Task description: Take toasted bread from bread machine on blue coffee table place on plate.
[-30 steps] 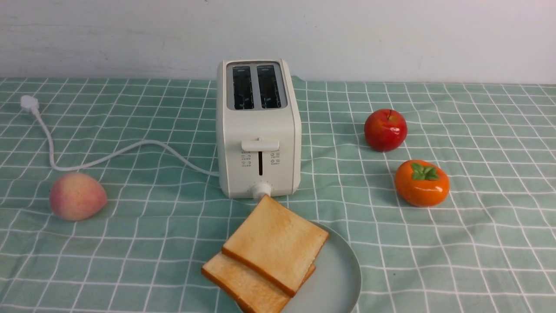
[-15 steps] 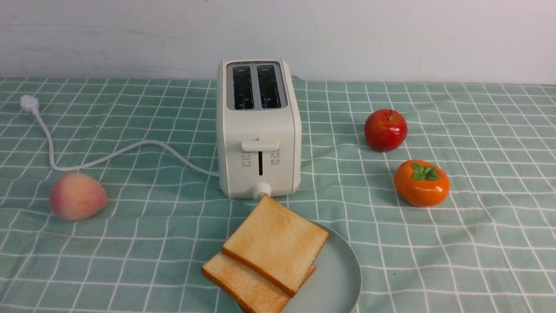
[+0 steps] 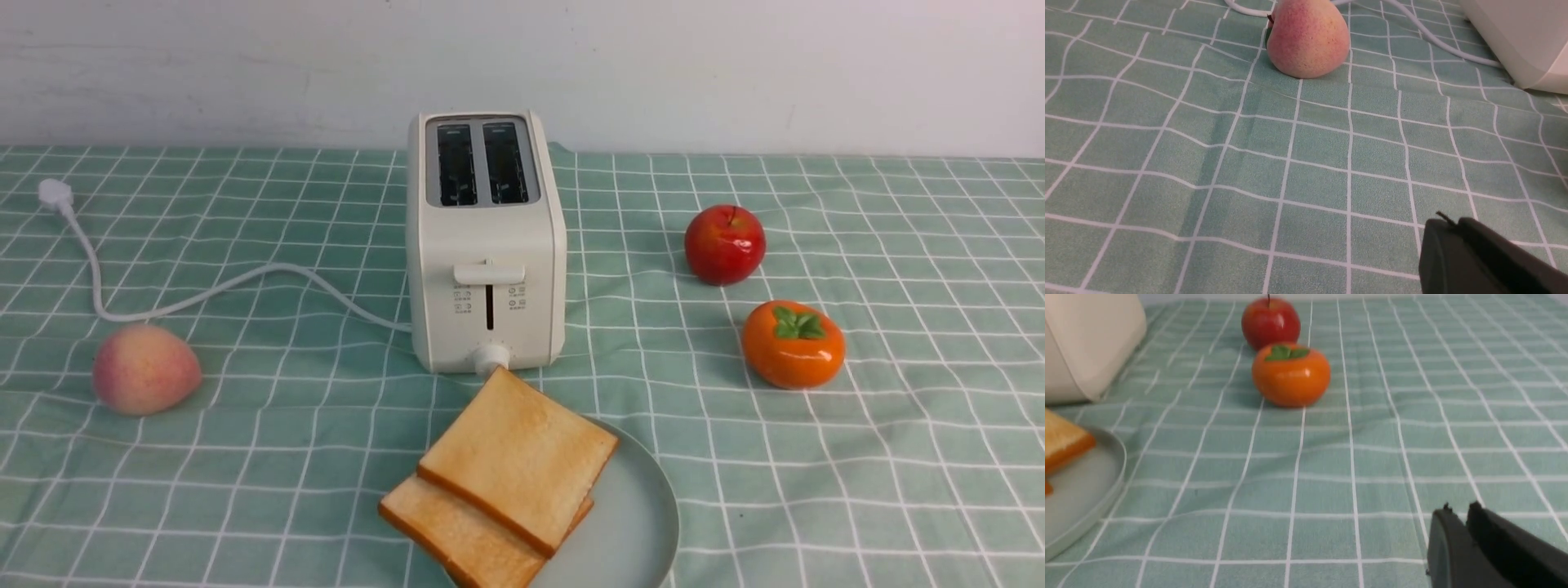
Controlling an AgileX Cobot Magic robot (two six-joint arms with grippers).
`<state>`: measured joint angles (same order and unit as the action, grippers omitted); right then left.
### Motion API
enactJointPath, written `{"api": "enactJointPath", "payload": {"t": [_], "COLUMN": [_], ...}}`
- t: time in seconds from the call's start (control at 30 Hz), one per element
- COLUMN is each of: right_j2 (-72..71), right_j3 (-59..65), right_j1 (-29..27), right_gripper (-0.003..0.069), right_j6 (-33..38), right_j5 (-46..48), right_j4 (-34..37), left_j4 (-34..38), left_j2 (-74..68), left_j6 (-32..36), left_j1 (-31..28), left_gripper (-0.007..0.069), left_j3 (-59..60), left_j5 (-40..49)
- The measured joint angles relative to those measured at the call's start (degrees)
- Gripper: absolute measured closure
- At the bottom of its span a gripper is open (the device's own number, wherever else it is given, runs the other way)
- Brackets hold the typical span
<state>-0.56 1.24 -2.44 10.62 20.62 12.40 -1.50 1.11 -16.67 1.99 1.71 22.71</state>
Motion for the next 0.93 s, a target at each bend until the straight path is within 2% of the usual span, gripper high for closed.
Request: {"api": "enactJointPath", "payload": {"t": [0.33,0.93], "right_j2": [0.0,0.0], "right_j3": [-0.3,-0.4], "right_j1": [-0.1,-0.1], "right_gripper": [0.0575,0.0567], "right_j6": [0.0,0.2], "right_j5": [1.8,2.1], "right_j4": [2.3,2.3], "left_j4": [0.0,0.0], "left_j2": [0.0,0.0], "left_j6": [0.0,0.0], "left_j1": [0.0,0.0], "left_gripper": [0.0588,0.0575], "left_j3": [0.0,0.0], "left_j5": [-0.1,-0.1]}}
